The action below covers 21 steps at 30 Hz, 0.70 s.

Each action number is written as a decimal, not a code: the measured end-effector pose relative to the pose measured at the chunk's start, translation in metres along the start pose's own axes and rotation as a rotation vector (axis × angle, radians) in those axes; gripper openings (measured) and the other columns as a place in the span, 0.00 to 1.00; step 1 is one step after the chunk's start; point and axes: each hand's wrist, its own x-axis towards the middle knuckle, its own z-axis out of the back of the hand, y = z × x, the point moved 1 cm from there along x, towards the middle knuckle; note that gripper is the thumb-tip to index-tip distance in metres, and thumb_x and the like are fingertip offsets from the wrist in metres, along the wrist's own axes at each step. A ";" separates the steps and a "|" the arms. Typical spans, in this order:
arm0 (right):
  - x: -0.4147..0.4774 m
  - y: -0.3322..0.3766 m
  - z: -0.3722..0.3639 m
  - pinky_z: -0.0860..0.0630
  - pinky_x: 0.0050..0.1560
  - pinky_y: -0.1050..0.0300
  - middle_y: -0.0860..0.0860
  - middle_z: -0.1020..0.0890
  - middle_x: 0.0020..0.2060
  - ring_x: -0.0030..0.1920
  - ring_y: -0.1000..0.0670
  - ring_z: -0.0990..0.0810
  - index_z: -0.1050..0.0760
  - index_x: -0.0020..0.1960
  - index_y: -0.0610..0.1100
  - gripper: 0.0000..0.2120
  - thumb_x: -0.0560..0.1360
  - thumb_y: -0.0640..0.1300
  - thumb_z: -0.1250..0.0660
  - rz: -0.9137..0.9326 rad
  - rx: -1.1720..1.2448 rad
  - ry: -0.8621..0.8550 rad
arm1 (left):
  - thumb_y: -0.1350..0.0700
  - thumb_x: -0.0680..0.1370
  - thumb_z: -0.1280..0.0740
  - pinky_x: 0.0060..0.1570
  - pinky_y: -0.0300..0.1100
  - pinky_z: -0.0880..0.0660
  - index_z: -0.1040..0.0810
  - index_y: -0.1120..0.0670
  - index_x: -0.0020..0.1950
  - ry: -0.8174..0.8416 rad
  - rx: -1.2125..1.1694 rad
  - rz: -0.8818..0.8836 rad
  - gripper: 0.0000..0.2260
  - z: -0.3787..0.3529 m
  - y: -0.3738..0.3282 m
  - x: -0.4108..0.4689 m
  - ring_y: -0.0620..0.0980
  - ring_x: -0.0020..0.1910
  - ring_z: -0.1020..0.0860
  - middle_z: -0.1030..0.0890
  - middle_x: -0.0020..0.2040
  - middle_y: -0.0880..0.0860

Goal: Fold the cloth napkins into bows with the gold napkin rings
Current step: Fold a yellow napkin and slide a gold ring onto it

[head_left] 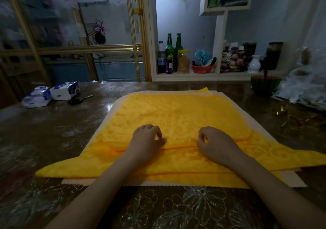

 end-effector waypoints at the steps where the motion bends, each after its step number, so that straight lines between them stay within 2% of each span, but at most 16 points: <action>1: 0.000 0.005 -0.002 0.32 0.42 0.55 0.51 0.27 0.43 0.42 0.51 0.29 0.31 0.43 0.45 0.09 0.79 0.48 0.43 0.021 -0.062 -0.024 | 0.48 0.80 0.40 0.66 0.46 0.39 0.25 0.51 0.58 0.017 0.037 -0.014 0.11 -0.002 -0.002 0.000 0.51 0.65 0.32 0.26 0.61 0.51; 3: 0.000 0.019 -0.005 0.37 0.42 0.59 0.51 0.28 0.45 0.43 0.52 0.30 0.33 0.46 0.46 0.09 0.81 0.50 0.44 0.076 -0.111 -0.062 | 0.49 0.82 0.46 0.71 0.48 0.47 0.30 0.50 0.67 0.074 0.070 -0.046 0.16 -0.006 -0.008 -0.001 0.50 0.72 0.38 0.30 0.68 0.50; 4: 0.000 0.027 -0.007 0.37 0.43 0.59 0.50 0.27 0.50 0.46 0.52 0.29 0.33 0.50 0.47 0.07 0.81 0.50 0.44 0.095 -0.083 -0.045 | 0.48 0.82 0.48 0.72 0.49 0.50 0.33 0.50 0.70 0.119 0.071 -0.060 0.18 -0.008 -0.011 -0.002 0.49 0.74 0.42 0.32 0.71 0.50; 5: 0.000 0.032 -0.010 0.35 0.46 0.60 0.50 0.27 0.57 0.51 0.51 0.27 0.32 0.56 0.47 0.09 0.81 0.50 0.44 0.109 -0.040 -0.001 | 0.47 0.82 0.50 0.73 0.49 0.52 0.36 0.50 0.72 0.178 0.078 -0.071 0.19 -0.012 -0.014 -0.003 0.48 0.75 0.46 0.36 0.73 0.50; 6: 0.001 0.035 -0.015 0.35 0.53 0.59 0.50 0.29 0.64 0.60 0.50 0.28 0.33 0.64 0.47 0.14 0.81 0.50 0.45 0.130 -0.027 0.070 | 0.46 0.82 0.52 0.73 0.50 0.54 0.40 0.50 0.74 0.237 0.095 -0.076 0.21 -0.015 -0.016 -0.005 0.48 0.76 0.49 0.40 0.76 0.49; 8: 0.005 0.037 -0.023 0.46 0.70 0.56 0.50 0.40 0.74 0.73 0.49 0.41 0.43 0.75 0.48 0.22 0.82 0.51 0.50 0.172 -0.104 0.223 | 0.45 0.82 0.54 0.74 0.50 0.58 0.47 0.50 0.77 0.323 0.134 -0.059 0.23 -0.019 -0.016 -0.005 0.48 0.76 0.53 0.48 0.78 0.49; 9: 0.007 0.035 -0.026 0.52 0.73 0.53 0.50 0.44 0.76 0.75 0.50 0.47 0.47 0.77 0.49 0.23 0.83 0.52 0.53 0.168 -0.141 0.273 | 0.44 0.82 0.54 0.74 0.50 0.59 0.50 0.50 0.77 0.349 0.138 -0.041 0.24 -0.020 -0.014 -0.004 0.48 0.76 0.55 0.51 0.78 0.49; 12: 0.010 0.019 -0.024 0.60 0.74 0.48 0.50 0.53 0.77 0.77 0.49 0.56 0.55 0.78 0.51 0.27 0.81 0.58 0.56 0.065 -0.163 0.384 | 0.40 0.80 0.54 0.73 0.48 0.62 0.56 0.48 0.77 0.405 0.115 -0.022 0.28 -0.021 -0.012 -0.003 0.47 0.76 0.58 0.56 0.78 0.49; 16: 0.010 -0.011 -0.016 0.62 0.73 0.47 0.51 0.57 0.77 0.77 0.48 0.58 0.57 0.77 0.52 0.28 0.80 0.60 0.59 -0.068 -0.188 0.412 | 0.40 0.81 0.56 0.72 0.48 0.64 0.58 0.46 0.77 0.438 0.099 0.002 0.27 -0.018 -0.006 -0.002 0.47 0.76 0.59 0.58 0.78 0.48; 19: 0.010 -0.027 -0.012 0.61 0.73 0.48 0.51 0.56 0.77 0.77 0.49 0.58 0.56 0.77 0.52 0.27 0.81 0.59 0.59 -0.118 -0.143 0.378 | 0.43 0.82 0.56 0.72 0.47 0.63 0.55 0.47 0.77 0.452 0.048 0.046 0.25 -0.012 0.006 0.000 0.47 0.76 0.59 0.57 0.78 0.49; 21: 0.009 -0.029 -0.010 0.58 0.73 0.49 0.50 0.52 0.77 0.77 0.49 0.55 0.50 0.77 0.51 0.26 0.81 0.58 0.56 -0.111 -0.095 0.334 | 0.46 0.82 0.52 0.74 0.47 0.58 0.47 0.49 0.77 0.431 -0.029 0.045 0.23 -0.005 0.009 0.000 0.49 0.76 0.54 0.51 0.78 0.51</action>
